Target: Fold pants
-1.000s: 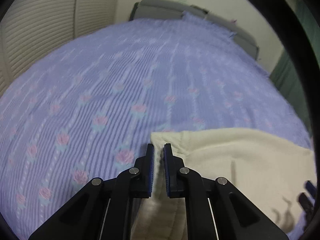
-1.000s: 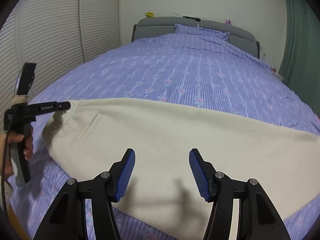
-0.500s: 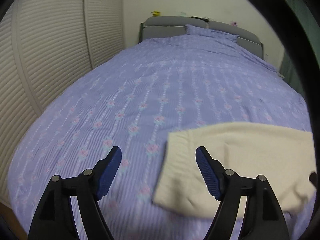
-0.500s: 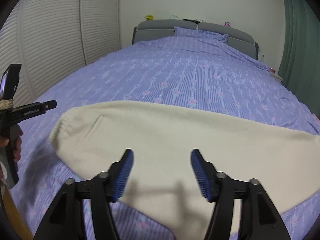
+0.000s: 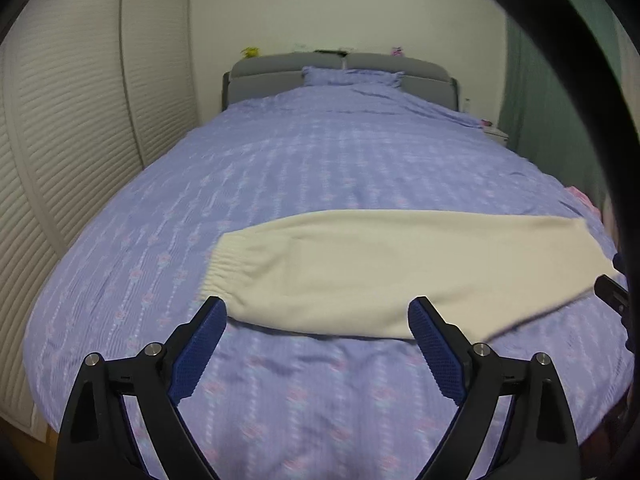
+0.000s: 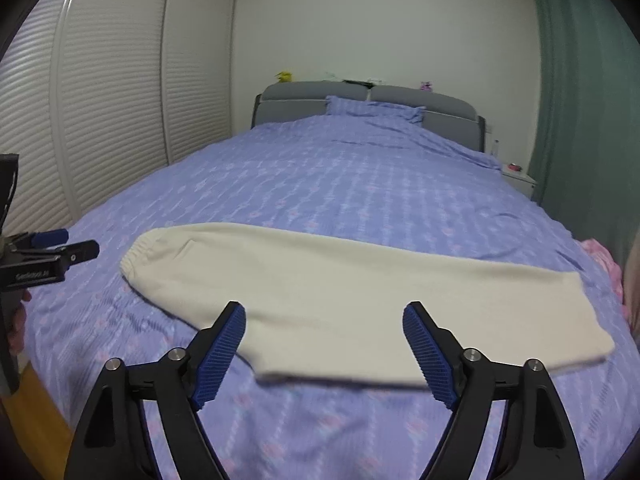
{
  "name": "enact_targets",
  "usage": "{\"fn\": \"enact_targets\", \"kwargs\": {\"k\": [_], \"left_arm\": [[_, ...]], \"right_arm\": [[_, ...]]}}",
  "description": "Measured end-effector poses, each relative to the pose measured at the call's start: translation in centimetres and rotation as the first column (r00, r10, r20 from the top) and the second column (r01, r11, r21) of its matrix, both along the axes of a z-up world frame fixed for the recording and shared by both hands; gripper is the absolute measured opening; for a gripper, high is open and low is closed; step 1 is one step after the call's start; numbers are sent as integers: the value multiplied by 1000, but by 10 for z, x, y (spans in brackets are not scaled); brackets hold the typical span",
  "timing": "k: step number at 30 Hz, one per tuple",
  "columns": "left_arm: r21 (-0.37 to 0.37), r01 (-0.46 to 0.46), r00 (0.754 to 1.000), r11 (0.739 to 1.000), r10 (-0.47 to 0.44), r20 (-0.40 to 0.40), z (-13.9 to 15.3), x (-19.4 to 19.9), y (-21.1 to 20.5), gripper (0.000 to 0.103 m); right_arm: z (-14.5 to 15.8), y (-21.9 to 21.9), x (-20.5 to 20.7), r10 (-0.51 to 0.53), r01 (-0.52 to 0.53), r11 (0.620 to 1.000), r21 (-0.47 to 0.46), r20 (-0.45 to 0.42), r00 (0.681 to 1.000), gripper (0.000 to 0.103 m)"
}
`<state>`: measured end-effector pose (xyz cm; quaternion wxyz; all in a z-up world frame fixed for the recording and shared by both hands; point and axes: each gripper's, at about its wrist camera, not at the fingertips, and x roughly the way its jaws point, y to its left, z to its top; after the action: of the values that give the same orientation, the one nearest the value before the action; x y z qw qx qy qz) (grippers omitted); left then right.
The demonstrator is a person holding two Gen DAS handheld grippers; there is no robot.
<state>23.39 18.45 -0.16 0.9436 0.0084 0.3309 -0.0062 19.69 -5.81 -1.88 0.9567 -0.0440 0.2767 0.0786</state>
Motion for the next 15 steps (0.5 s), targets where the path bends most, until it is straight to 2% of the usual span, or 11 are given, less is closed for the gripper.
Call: {"fn": "enact_targets", "kwargs": {"k": [7,15], "left_arm": [[22,-17,999,1000,16,44,21,-47,-68,98],[11,2,999,1000,-3,37,22,-86,-136,100]], "right_arm": [[12,-53,-44,-10,10,1000,-21,21,1000,83],[18,-124,-74,-51,51,999,-1,50,997,83]]}}
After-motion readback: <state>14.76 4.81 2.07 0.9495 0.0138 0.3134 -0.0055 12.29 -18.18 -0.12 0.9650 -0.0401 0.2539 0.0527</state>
